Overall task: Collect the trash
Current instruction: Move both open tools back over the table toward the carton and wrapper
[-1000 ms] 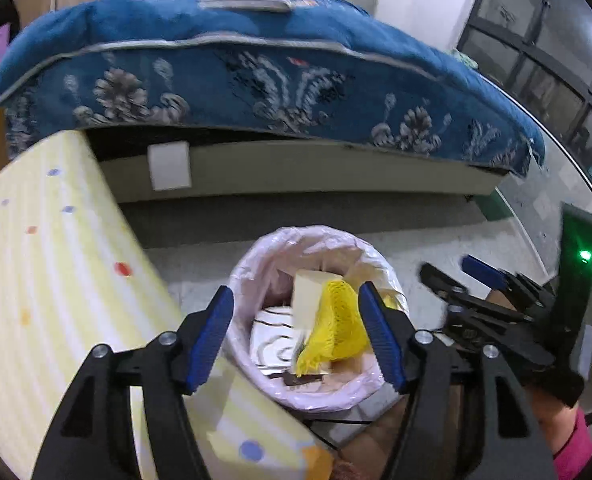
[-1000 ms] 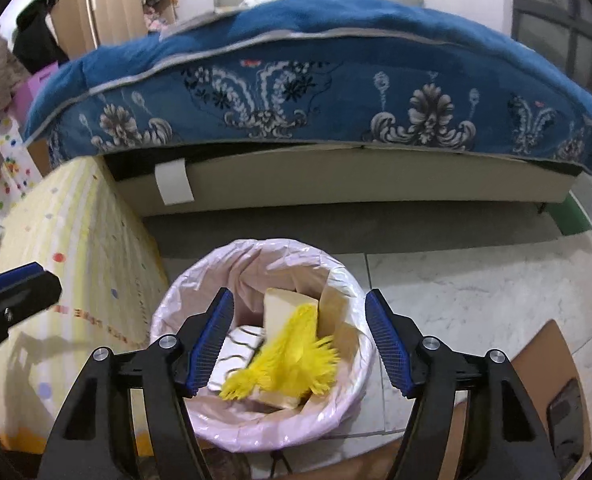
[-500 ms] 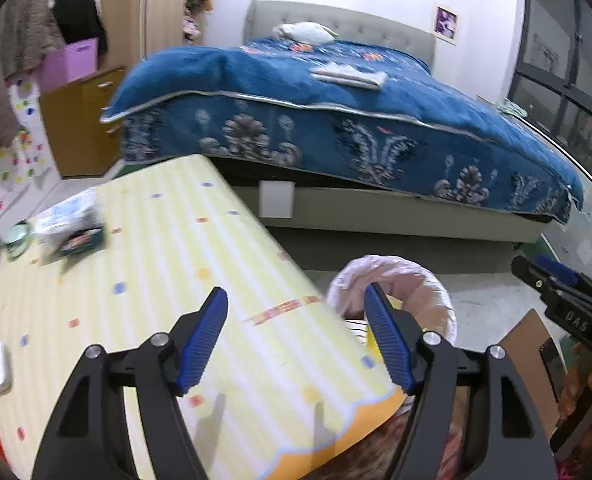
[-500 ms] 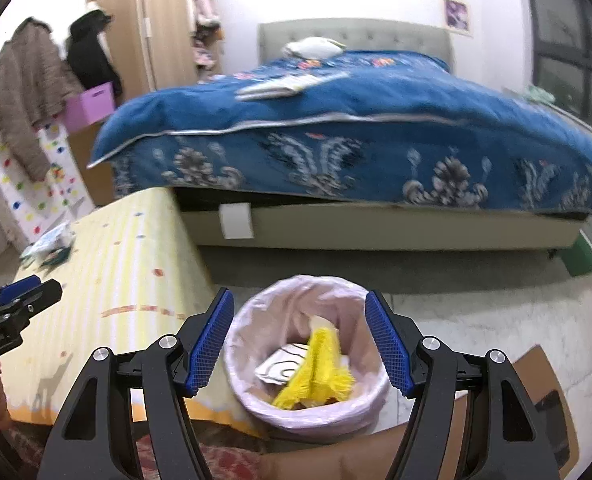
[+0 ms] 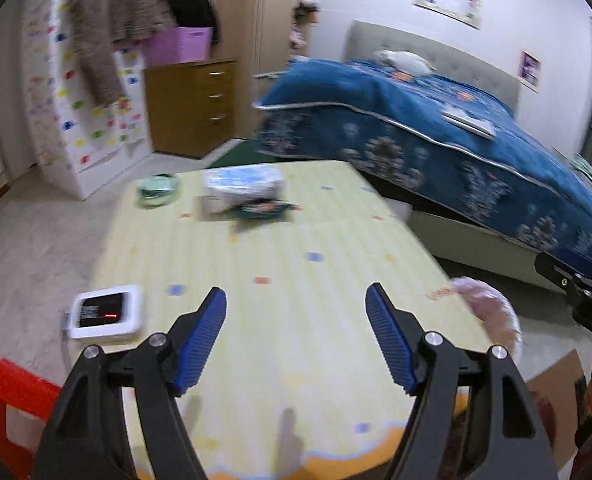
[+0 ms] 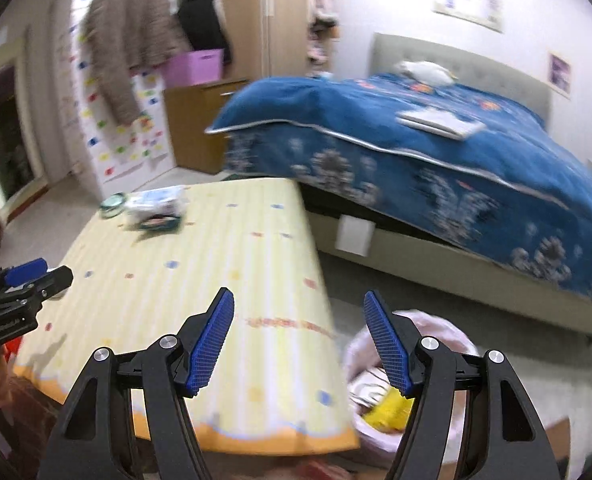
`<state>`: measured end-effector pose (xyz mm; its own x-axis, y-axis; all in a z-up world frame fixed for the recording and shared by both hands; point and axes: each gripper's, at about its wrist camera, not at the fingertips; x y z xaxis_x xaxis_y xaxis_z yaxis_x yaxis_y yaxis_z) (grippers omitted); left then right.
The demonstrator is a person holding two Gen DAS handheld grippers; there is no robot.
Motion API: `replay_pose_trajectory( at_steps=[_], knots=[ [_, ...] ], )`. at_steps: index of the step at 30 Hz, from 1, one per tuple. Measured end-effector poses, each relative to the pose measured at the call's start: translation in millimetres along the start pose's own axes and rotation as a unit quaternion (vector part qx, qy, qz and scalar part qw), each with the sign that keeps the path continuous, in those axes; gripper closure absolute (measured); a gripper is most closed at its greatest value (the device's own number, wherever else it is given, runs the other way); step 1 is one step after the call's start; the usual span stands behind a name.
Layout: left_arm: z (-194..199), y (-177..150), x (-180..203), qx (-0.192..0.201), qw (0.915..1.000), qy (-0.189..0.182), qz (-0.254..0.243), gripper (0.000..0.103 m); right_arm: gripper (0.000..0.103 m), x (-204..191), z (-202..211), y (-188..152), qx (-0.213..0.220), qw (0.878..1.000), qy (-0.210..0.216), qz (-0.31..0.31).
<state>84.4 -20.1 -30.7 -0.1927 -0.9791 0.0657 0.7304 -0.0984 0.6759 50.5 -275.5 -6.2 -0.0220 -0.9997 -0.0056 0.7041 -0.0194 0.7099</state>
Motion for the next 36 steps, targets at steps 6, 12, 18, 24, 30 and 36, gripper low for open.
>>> replay_pose_trajectory(
  at_steps=[6,12,18,24,30,36],
  knots=[
    [2.4,6.6,-62.0,0.013,0.9980,0.046,0.042,0.028,0.035,-60.3,-39.3,30.3,-0.010,0.998,0.041,0.049],
    [-15.5,23.0,-105.1,0.009,0.9948,0.076,0.068,0.028,0.027,-115.7,-95.3,53.5,-0.031,0.992,0.083,0.090],
    [-52.7,39.3,-126.8,-0.016,0.9933,0.085,0.077,0.026,0.016,-153.3,-153.4,77.5,-0.057,0.987,0.100,0.110],
    [-82.9,55.8,-128.5,-0.024,0.9922,0.091,0.081,0.018,0.015,-178.1,-197.5,92.4,-0.075,0.984,0.103,0.123],
    [-95.2,59.6,-125.6,-0.028,0.9919,0.085,0.090,0.018,0.015,-188.3,-232.3,107.8,-0.094,0.985,0.099,0.101],
    [-97.1,60.5,-120.9,-0.034,0.9934,0.079,0.076,0.018,0.042,-187.1,-242.4,100.2,-0.117,0.981,0.098,0.116]
  ],
)
Point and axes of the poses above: each gripper's, at about its wrist camera, not at the fingertips, and z roughly against the way its jaws point, x to its right, y to its top, and after that the axes turned 6 degrees about -x, right-handed
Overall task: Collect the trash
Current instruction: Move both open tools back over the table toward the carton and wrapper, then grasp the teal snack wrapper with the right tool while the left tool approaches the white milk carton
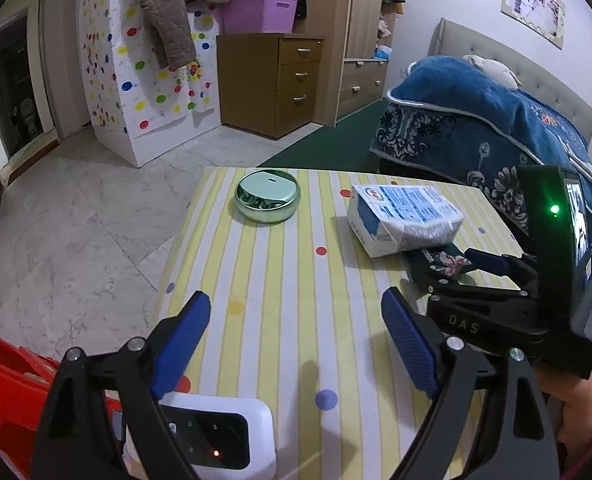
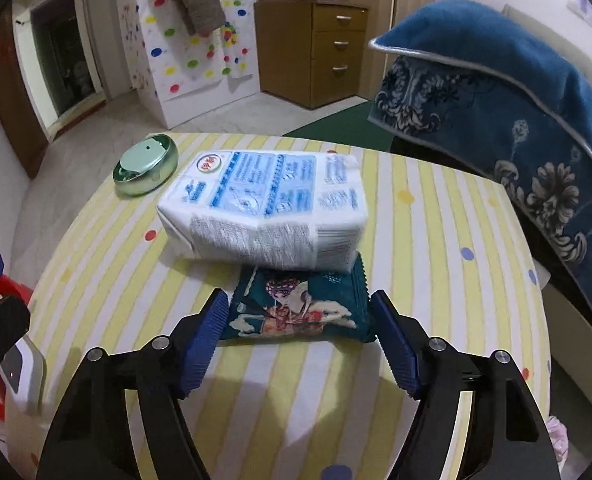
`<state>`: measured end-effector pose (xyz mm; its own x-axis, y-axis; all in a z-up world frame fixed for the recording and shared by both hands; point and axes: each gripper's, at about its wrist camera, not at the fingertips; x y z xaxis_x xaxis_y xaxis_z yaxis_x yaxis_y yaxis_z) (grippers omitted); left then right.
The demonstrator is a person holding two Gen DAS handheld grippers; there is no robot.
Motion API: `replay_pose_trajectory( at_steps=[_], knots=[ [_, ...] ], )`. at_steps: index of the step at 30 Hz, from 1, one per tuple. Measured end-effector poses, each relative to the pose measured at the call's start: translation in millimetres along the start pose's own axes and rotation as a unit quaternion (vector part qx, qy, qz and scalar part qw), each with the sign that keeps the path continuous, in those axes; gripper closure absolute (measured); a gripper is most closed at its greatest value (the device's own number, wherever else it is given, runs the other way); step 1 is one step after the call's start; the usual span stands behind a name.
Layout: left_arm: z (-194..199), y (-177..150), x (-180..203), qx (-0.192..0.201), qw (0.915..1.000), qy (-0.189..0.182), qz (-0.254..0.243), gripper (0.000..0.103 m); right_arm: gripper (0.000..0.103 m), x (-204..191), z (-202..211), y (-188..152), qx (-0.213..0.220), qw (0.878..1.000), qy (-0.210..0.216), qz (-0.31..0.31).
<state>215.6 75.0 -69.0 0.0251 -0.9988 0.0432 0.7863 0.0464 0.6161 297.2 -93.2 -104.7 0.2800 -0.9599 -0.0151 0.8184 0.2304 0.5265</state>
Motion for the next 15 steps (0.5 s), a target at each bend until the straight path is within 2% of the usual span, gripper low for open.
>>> replay_pose_trajectory(
  at_steps=[2,4,6,9,10,15],
  knots=[
    [-0.9,-0.1,3.1,-0.001,1.0000,0.000,-0.005,0.018,0.055,2.9,5.7,-2.5,-0.002,1.000,0.001,0.000],
    [-0.5,-0.3,6.4,-0.002,0.9999,-0.003,-0.010,0.018,0.063,7.5,13.3,-6.7,-0.004,1.000,0.013,-0.003],
    [0.7,-0.1,9.7,-0.002,0.9999,-0.007,-0.012,0.018,0.080,9.6,23.2,-12.8,-0.005,1.000,0.013,0.000],
    [-0.6,1.2,15.7,-0.002,0.9998,-0.011,-0.017,0.018,0.090,17.7,35.1,-24.9,-0.012,1.000,0.024,-0.009],
    [-1.9,1.8,18.4,-0.004,0.9997,-0.012,-0.019,0.018,0.090,20.6,38.9,-28.9,-0.012,1.000,0.026,-0.014],
    [-14.9,7.7,34.3,-0.008,0.9990,-0.018,-0.039,0.020,0.096,39.9,65.1,-49.7,0.027,0.998,0.014,-0.047]
  ],
)
Point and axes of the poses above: each gripper's, at about its wrist camera, not at the fingertips, and z roughly against the way its jaws point, x to its right, y to its top, and after that the axes turned 6 degrees about -x, right-handed
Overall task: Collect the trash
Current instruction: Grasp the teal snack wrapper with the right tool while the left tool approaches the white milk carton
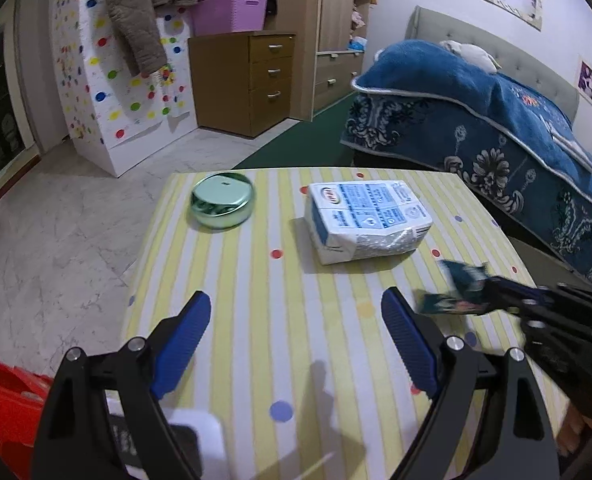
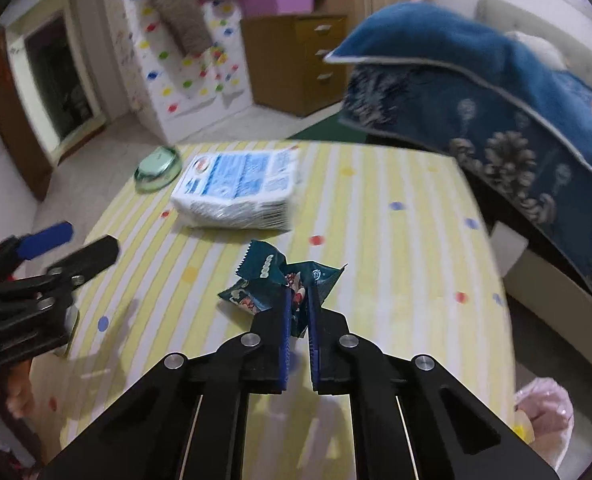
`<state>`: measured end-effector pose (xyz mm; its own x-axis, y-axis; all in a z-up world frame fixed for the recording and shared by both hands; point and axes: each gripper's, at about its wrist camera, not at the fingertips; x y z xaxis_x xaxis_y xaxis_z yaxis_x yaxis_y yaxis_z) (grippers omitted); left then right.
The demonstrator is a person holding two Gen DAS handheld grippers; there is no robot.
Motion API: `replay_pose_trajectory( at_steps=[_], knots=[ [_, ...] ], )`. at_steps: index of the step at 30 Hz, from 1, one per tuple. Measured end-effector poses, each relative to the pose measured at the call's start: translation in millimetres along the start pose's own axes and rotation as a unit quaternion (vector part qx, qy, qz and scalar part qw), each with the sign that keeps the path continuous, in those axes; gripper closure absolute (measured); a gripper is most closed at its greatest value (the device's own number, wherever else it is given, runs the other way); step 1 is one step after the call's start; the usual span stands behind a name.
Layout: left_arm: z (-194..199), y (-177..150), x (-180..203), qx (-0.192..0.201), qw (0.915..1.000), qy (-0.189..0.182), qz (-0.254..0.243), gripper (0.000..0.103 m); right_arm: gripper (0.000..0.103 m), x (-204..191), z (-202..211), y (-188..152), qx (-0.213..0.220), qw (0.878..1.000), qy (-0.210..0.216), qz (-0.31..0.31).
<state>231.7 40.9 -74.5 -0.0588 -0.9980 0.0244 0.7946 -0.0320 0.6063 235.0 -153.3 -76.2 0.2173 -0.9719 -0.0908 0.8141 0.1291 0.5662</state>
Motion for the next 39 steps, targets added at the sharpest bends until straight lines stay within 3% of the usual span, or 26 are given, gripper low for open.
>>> replay_pose_trajectory(
  at_steps=[4,10,16,22,24,25,26,28,32,39],
  knots=[
    [-17.2,10.1,11.7,-0.007,0.9999,-0.004,-0.015,0.036,0.096,27.8,9.0,-4.8,0.031,0.998,-0.014,-0.053],
    [-47.7,34.4,23.9,-0.013,0.9996,-0.006,-0.024,0.045,0.096,47.1,12.3,-0.2,0.045,0.996,-0.034,-0.074],
    [-62.0,33.6,40.3,-0.027,0.9970,-0.054,-0.047,0.052,0.096,60.0,16.5,-1.2,0.048,0.995,-0.035,-0.085],
    [-52.1,21.1,75.7,-0.020,0.9855,-0.116,-0.122,0.054,0.096,68.1,21.6,-1.9,0.054,0.993,-0.050,-0.090],
    [-48.2,21.7,76.2,-0.017,0.9861,-0.115,-0.119,0.040,0.096,70.2,22.8,-2.8,0.055,0.993,-0.054,-0.091],
    [-46.7,21.9,75.3,-0.016,0.9876,-0.106,-0.114,0.016,0.096,71.1,23.4,-3.6,0.055,0.993,-0.055,-0.092],
    [-45.5,23.0,73.2,-0.008,0.9903,-0.089,-0.106,0.007,0.096,72.1,23.8,-4.3,0.055,0.993,-0.056,-0.093],
    [-45.9,27.4,66.7,0.003,0.9930,-0.071,-0.094,0.007,0.096,73.1,23.8,-4.3,0.054,0.993,-0.056,-0.093],
    [-62.3,34.4,63.9,-0.013,0.9945,-0.049,-0.092,0.007,0.096,72.8,23.2,-4.2,0.051,0.993,-0.053,-0.092],
    [-80.8,46.5,67.7,-0.015,0.9910,-0.046,-0.125,0.007,0.096,75.6,19.9,-3.7,0.042,0.994,-0.044,-0.092]
  ],
)
Point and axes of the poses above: each gripper's, at about its wrist camera, not at the fingertips, and z roughly against the way its jaws point, x to its right, y to its top, and after that the axes turned 6 degrees about -x, right-handed
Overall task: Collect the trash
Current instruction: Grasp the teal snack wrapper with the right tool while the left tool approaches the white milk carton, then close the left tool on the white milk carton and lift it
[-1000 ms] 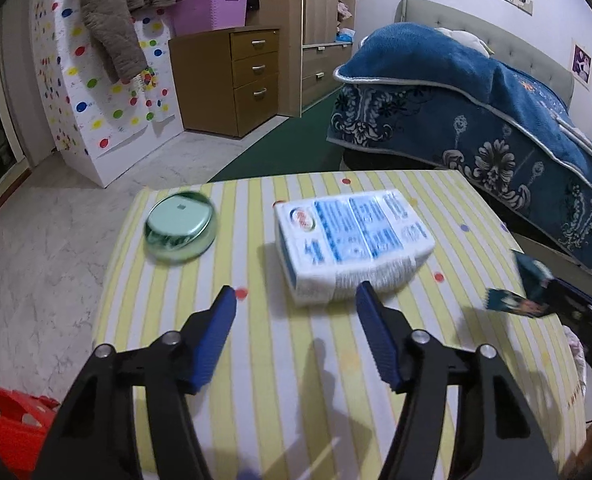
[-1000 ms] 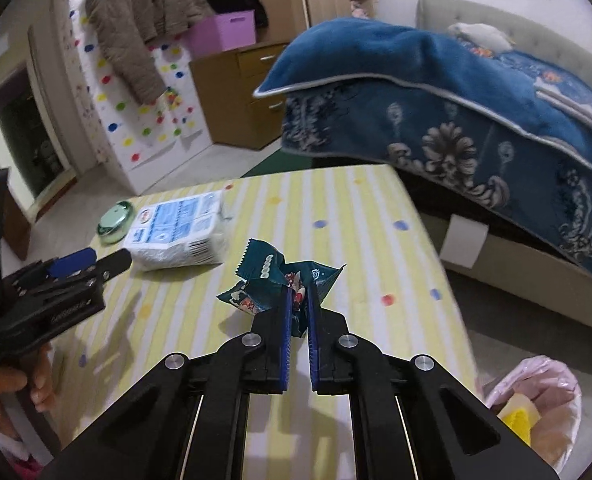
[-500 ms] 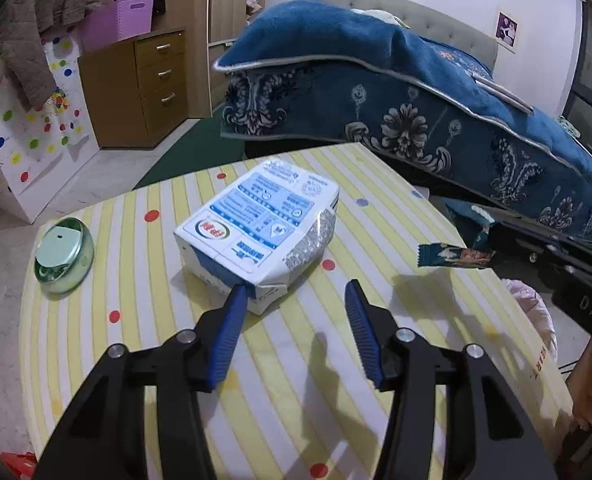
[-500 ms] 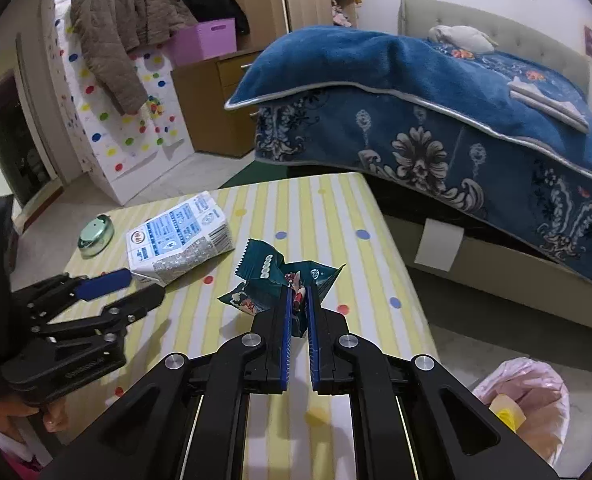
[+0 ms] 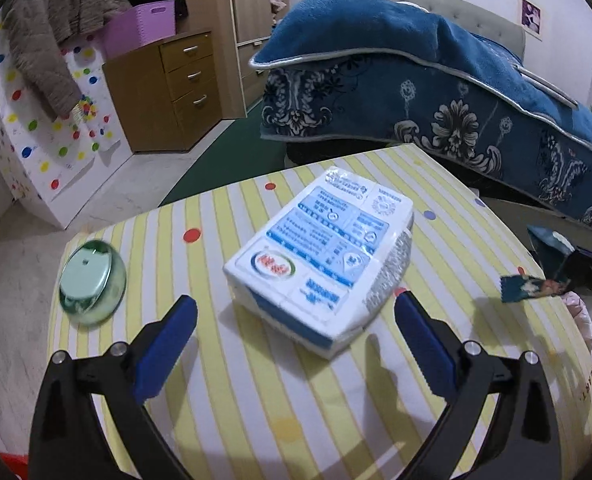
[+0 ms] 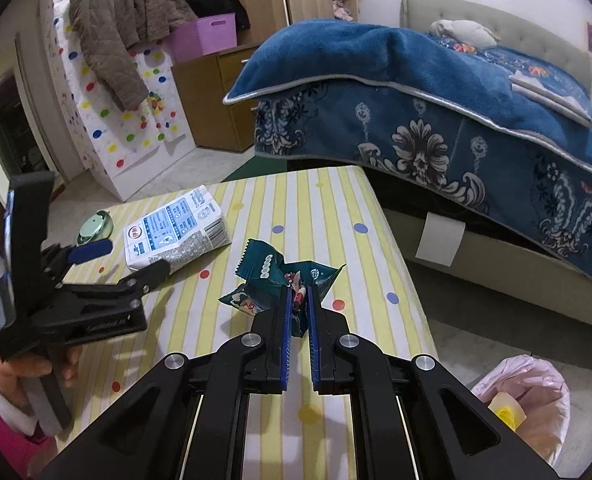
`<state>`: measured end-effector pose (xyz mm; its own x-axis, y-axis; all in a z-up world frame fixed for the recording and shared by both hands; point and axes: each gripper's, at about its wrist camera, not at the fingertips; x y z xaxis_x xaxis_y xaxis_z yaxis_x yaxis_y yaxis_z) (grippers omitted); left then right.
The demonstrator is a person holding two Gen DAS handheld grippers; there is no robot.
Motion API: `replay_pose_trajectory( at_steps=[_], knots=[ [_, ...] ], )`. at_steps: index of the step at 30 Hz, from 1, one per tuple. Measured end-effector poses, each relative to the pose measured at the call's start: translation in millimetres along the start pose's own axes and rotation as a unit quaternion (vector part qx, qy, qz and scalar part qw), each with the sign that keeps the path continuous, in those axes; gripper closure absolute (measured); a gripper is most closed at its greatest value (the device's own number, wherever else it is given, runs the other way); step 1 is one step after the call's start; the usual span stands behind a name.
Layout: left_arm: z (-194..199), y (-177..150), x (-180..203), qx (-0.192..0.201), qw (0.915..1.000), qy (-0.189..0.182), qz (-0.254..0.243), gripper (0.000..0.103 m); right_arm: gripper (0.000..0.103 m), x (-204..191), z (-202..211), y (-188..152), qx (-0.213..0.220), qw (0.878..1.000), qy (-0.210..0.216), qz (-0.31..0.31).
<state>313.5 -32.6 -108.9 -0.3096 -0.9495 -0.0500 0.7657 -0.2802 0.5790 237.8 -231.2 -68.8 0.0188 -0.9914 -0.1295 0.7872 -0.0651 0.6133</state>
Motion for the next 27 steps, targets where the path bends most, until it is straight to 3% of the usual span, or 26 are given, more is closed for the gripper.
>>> replay_pose_trajectory(
  at_steps=[9,13,16,23,27],
  knots=[
    [-19.6,16.4,3.2,-0.016,0.9972,-0.064,-0.035,0.007,0.095,0.1,-2.7,0.3,-0.009,1.000,0.006,0.007],
    [-23.4,15.7,12.4,-0.020,0.9964,-0.063,-0.054,0.007,0.095,0.6,-4.3,-0.3,-0.013,1.000,0.004,0.008],
    [-23.1,15.2,17.4,-0.021,0.9965,-0.052,-0.062,0.016,0.095,0.6,-5.7,-1.0,-0.016,1.000,0.004,0.007],
    [-5.9,0.4,24.5,-0.034,0.9990,-0.021,-0.020,0.017,0.095,2.9,-8.5,-4.1,-0.021,1.000,0.003,0.008],
    [25.2,-22.8,30.5,-0.022,0.9995,-0.017,0.011,0.018,0.095,3.1,-1.4,-5.9,-0.012,1.000,0.004,0.007]
  ],
)
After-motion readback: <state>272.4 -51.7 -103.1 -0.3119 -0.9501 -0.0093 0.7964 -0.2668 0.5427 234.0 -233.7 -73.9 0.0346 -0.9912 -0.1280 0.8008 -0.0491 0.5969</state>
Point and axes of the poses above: each gripper's, at about its wrist camera, not at the fingertips, and z roughly against the way its jaws point, x to its right, y to its top, and after that the axes turned 6 degrees about -x, right-handed
